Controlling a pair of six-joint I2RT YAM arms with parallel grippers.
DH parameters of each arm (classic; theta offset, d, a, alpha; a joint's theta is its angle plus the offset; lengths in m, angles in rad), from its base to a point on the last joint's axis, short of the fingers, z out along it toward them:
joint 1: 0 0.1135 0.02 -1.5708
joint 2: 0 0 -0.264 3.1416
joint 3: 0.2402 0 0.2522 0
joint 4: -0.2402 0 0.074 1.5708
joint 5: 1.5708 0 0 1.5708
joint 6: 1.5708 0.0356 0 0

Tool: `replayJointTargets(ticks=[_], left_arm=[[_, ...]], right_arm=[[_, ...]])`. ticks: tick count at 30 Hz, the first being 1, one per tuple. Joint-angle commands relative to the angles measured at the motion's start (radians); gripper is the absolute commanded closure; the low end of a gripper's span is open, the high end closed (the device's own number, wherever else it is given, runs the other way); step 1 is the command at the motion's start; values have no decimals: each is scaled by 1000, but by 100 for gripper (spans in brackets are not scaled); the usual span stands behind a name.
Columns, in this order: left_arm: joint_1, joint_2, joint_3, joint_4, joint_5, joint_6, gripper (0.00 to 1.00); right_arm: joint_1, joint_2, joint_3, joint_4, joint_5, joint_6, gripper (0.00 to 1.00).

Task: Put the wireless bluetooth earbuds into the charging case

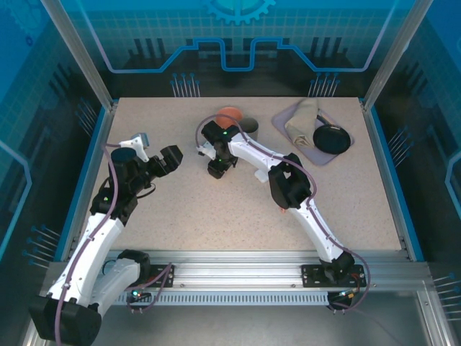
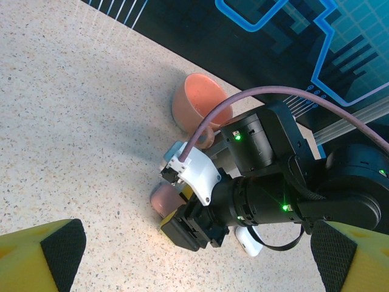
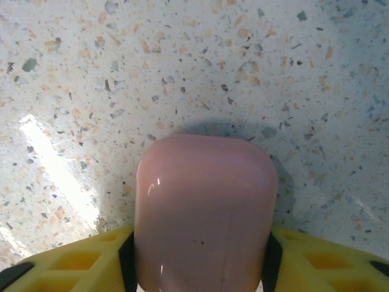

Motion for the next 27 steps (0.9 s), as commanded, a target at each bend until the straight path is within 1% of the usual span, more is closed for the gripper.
replayJointTargets(ticks=[1, 4, 7, 13, 16, 19, 23, 27], left_arm=[[8, -4, 3, 1, 25, 13, 1], [8, -7, 0, -3, 26, 13, 1], [8, -9, -1, -7, 30, 13, 1], [8, 3, -9, -9, 61, 8, 1], [8, 28, -16, -1, 95, -6, 1], [9, 75, -20, 25, 163, -22, 1], [9, 161, -15, 76, 282, -36, 1], [8, 239, -2, 124, 389, -44, 4]], right_arm=[[-25, 39, 20, 6, 20, 3, 50], [-27, 11, -10, 27, 9, 3, 56], [-32, -55, -97, 96, -17, -9, 58], [-47, -190, -273, 219, -69, -39, 60], [-53, -265, -371, 270, -93, -60, 61], [-59, -350, -491, 349, -126, -80, 61], [-72, -482, -675, 464, -171, -97, 62], [-78, -607, -825, 537, -204, -123, 62]])
